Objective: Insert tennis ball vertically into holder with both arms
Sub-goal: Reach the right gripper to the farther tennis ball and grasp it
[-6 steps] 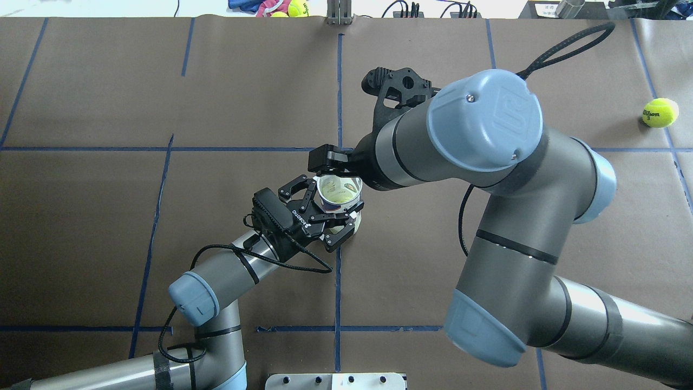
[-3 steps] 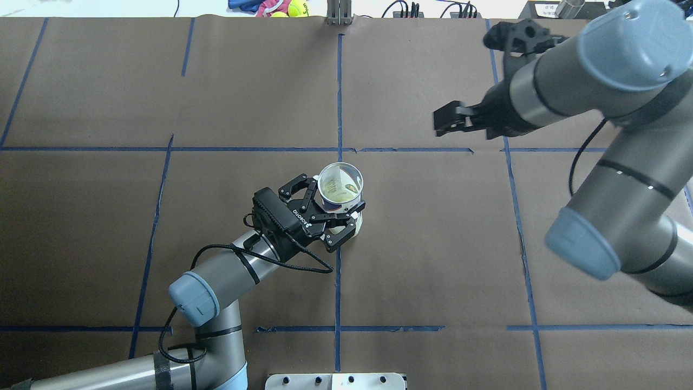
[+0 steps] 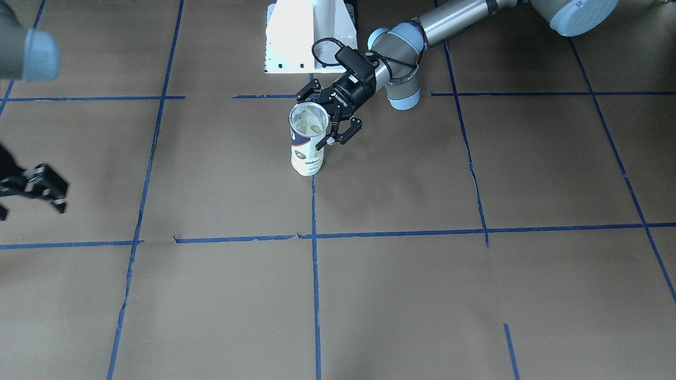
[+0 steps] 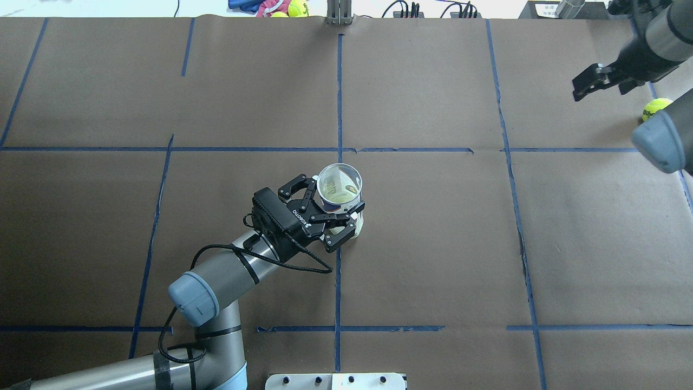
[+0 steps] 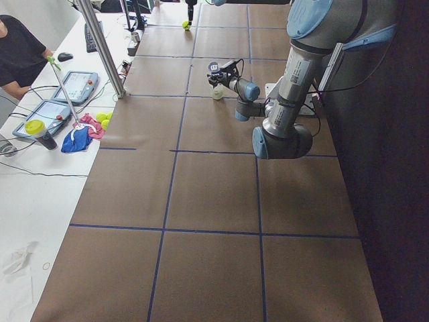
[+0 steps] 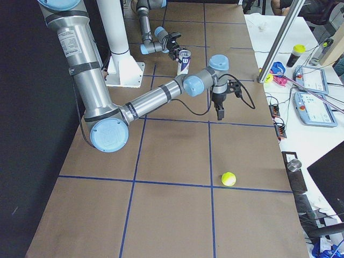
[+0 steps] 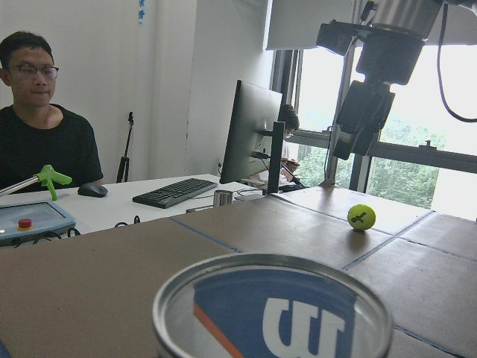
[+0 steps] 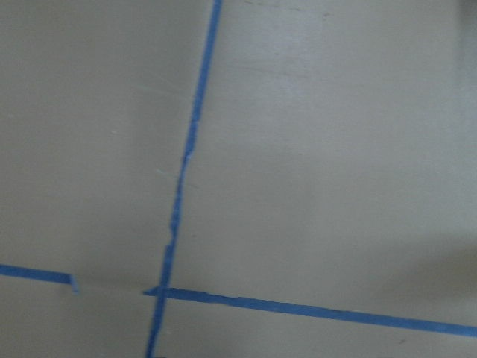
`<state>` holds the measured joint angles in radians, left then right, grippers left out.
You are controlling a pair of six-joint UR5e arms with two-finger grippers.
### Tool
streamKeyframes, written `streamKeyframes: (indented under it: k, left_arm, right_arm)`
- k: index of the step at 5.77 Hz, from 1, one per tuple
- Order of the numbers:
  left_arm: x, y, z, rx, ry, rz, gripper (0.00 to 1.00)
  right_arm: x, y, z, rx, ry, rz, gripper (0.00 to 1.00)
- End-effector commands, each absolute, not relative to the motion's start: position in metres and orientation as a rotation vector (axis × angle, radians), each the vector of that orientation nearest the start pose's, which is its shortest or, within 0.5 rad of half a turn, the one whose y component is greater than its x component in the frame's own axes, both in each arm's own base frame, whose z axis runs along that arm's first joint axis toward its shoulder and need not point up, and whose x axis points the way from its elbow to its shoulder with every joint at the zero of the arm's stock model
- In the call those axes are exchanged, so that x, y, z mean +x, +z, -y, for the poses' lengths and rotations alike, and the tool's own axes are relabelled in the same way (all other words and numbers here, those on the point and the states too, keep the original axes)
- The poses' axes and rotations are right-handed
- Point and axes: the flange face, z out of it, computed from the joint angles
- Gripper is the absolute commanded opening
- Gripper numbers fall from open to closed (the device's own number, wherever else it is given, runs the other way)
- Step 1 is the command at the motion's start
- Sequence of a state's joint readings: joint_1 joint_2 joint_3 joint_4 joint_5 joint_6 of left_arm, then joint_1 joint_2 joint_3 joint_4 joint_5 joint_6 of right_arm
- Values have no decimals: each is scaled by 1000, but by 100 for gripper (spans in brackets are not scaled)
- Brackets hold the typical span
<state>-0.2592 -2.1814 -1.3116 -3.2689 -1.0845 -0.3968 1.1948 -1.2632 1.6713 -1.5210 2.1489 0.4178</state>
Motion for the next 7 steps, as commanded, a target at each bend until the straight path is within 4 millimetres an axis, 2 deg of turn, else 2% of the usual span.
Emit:
streamKeyframes:
  k: [1,2,3,4,5,7]
  left_arm:
    - [577,247,339,1518,91,-1289,89]
    - [577,247,339,1518,91,-1289,90]
    - [577,247,339,1518,91,-1289,92]
    - [576,245,339,1519,89,-1291,93]
    - [576,244,339,1520,88,-1293,94]
    - [576,243,339,1519,87,-1295,95]
  right_arm:
    - [-99,554,635,169,-178,658,96]
    - [-79,601,643,193,-202,651,96]
    - [-78,619,652,171,-196,636,97]
    - [-77,660,654,210,-205,628,97]
    - [-80,674,655,220,-212,630,97]
    - [-93,683,655,222,-228,570,97]
